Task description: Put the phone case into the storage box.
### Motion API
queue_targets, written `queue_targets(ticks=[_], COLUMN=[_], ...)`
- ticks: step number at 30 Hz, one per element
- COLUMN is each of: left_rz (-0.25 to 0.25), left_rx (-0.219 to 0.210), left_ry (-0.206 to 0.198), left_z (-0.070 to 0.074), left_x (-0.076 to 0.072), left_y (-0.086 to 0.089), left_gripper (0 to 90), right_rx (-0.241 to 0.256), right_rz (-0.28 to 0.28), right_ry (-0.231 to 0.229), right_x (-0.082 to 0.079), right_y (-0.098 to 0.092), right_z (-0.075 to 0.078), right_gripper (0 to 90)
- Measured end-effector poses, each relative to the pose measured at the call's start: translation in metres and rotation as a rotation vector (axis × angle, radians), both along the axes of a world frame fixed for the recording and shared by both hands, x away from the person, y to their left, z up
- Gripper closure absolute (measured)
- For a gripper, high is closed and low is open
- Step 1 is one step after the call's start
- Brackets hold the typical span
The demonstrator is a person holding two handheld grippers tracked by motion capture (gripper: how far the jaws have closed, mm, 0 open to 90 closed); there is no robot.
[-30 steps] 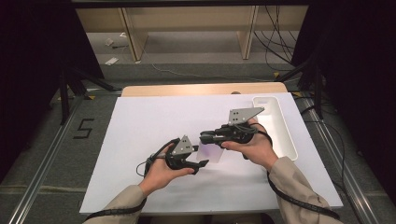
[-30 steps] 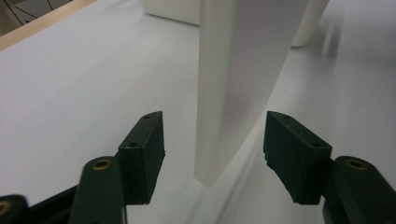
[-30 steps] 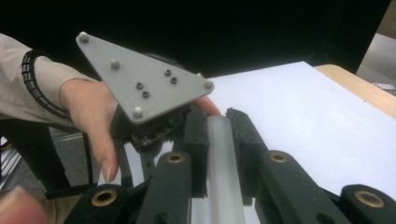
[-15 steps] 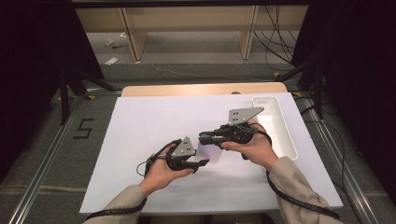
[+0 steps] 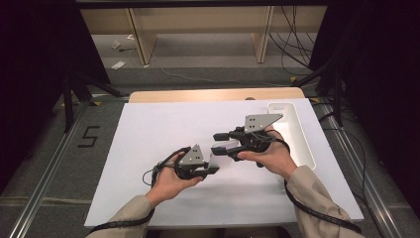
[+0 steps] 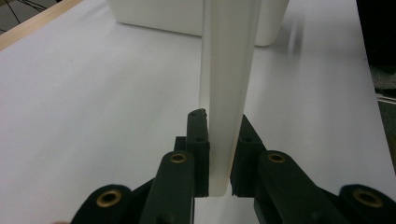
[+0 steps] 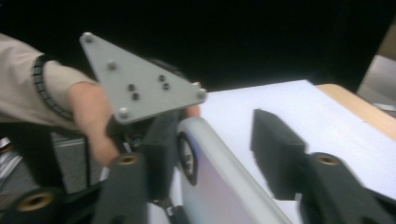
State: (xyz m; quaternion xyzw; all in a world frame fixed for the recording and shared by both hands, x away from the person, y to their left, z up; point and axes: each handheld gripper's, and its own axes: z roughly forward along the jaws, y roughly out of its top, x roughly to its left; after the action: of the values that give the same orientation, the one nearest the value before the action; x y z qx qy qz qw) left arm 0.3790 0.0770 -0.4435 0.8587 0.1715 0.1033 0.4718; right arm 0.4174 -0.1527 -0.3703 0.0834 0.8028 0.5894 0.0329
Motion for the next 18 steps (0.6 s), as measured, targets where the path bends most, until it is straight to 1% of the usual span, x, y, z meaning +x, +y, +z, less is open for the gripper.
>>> queue_targets(ticks=[2, 4, 6, 7, 8, 9, 10, 11, 13, 15, 18], left_rz=[0.016, 0.038, 0.075, 0.107, 0.133, 0.16, 0.195, 0.214, 0.262, 0.313, 0.365], left_rx=[-0.002, 0.002, 0.0, -0.004, -0.003, -0.013, -0.012, -0.021, -0.029, -0.029, -0.031], left_ry=[-0.004, -0.012, -0.017, -0.023, -0.021, -0.02, -0.017, -0.017, -0.011, -0.002, 0.0], left_z=[0.001, 0.003, 0.004, 0.004, 0.005, 0.006, 0.007, 0.007, 0.008, 0.009, 0.01], left_x=[0.0, 0.0, 0.001, 0.002, 0.003, 0.003, 0.004, 0.005, 0.006, 0.007, 0.008], left_y=[0.001, 0.002, 0.004, 0.005, 0.007, 0.009, 0.011, 0.012, 0.015, 0.018, 0.022], left_gripper=[80.5, 80.5, 80.5, 80.5, 80.5, 80.4, 80.4, 80.4, 80.4, 80.4, 80.4], right_rx=[0.01, 0.03, 0.047, 0.055, 0.069, 0.077, 0.086, 0.098, 0.107, 0.129, 0.143], right_rz=[-0.024, -0.052, -0.08, -0.094, -0.119, -0.137, -0.153, -0.171, -0.195, -0.229, -0.273], right_ry=[0.002, 0.002, 0.007, 0.008, 0.012, 0.015, 0.017, 0.022, 0.028, 0.028, 0.023], right_x=[0.001, 0.002, 0.003, 0.003, 0.004, 0.005, 0.005, 0.006, 0.007, 0.008, 0.008], right_y=[-0.001, -0.003, -0.005, -0.006, -0.008, -0.009, -0.01, -0.011, -0.012, -0.014, -0.014], right_z=[0.0, 0.0, 0.0, 0.0, -0.001, -0.001, -0.002, -0.003, -0.004, -0.006, -0.008], right_gripper=[39.4, 33.9, 29.7, 27.8, 25.4, 24.5, 24.5, 24.3, 24.4, 24.4, 23.0])
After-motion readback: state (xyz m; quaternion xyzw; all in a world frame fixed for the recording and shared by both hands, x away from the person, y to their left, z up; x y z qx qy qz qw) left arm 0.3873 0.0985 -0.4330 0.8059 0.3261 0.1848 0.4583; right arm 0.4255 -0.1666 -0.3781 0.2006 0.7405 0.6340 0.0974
